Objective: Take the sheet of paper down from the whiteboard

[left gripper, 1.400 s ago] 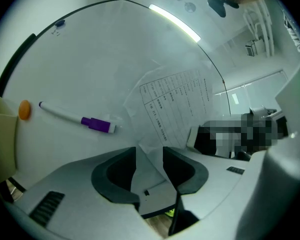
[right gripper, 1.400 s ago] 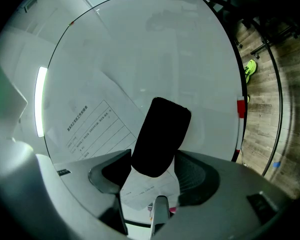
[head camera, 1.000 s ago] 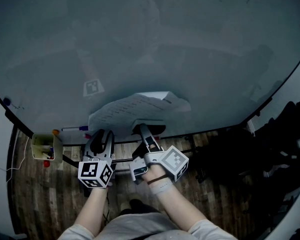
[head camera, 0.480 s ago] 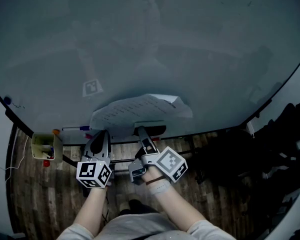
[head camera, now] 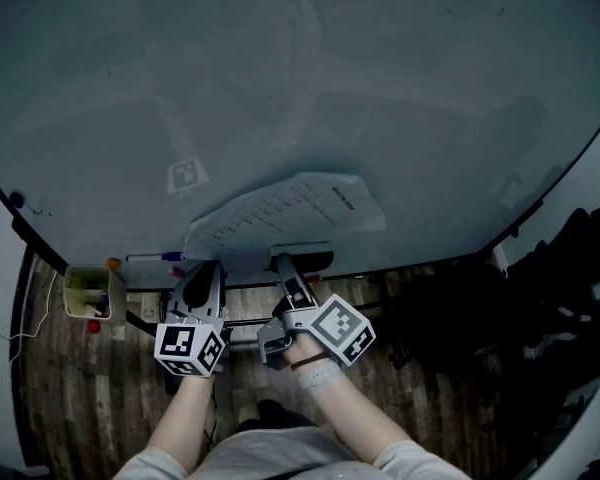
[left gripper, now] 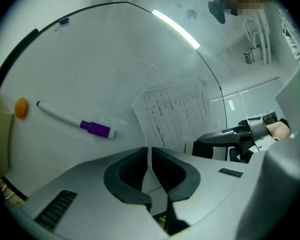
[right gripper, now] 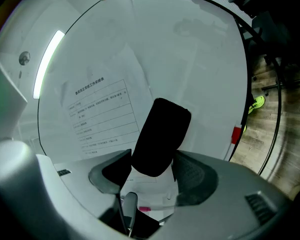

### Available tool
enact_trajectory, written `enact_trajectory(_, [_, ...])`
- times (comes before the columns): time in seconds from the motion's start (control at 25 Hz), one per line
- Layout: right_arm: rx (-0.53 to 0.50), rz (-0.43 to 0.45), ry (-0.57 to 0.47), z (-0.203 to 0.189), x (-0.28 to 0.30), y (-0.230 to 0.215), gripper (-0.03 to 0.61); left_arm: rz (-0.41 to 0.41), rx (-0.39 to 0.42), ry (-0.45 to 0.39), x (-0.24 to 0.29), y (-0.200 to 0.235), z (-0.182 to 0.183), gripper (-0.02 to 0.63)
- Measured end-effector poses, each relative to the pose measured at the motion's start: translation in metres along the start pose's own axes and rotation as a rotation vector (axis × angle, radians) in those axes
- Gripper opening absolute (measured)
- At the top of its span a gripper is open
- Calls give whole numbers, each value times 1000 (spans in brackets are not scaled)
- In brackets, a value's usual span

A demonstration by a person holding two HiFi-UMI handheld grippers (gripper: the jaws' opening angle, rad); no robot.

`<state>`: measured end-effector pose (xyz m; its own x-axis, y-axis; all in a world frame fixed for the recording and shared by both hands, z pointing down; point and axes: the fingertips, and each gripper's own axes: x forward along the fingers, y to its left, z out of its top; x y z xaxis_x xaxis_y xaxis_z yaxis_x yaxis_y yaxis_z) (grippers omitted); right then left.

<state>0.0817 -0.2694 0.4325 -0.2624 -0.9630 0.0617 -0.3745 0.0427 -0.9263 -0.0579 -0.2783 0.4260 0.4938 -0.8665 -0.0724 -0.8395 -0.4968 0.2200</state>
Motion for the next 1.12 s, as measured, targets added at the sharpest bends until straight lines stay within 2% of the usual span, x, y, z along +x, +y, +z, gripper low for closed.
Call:
enact_trajectory(0.08, [-12, -5, 1, -1, 0, 0, 268, -2, -4, 6, 2, 1, 0, 27])
enact_trajectory(0.16, [-24, -10, 3, -1, 0, -2, 268, -4, -10, 8, 4, 1, 0, 86])
enact_trajectory(0.24, [-29, -12, 4, -1, 0, -2, 268, 4, -13, 8, 5, 1, 1, 95])
enact_trajectory(0.32, [-29, -12, 3, 0, 0, -2, 268, 17, -10, 7, 5, 2, 2, 72])
enact_trajectory(0.36, [-29, -13, 3, 0, -1, -1, 268, 22, -8, 7, 5, 2, 3, 28])
enact_trajectory(0.44, [-28, -14, 3, 1, -1, -2, 268, 29, -7, 10, 5, 4, 3, 16])
enact_trajectory(0.76, [-27, -28, -1, -1, -1, -2, 264, 27, 29, 29, -2, 3, 1, 14])
enact_trajectory(1.12, [-96, -60, 11, 1, -6, -7, 232, 52, -19, 19, -13, 10, 1, 14])
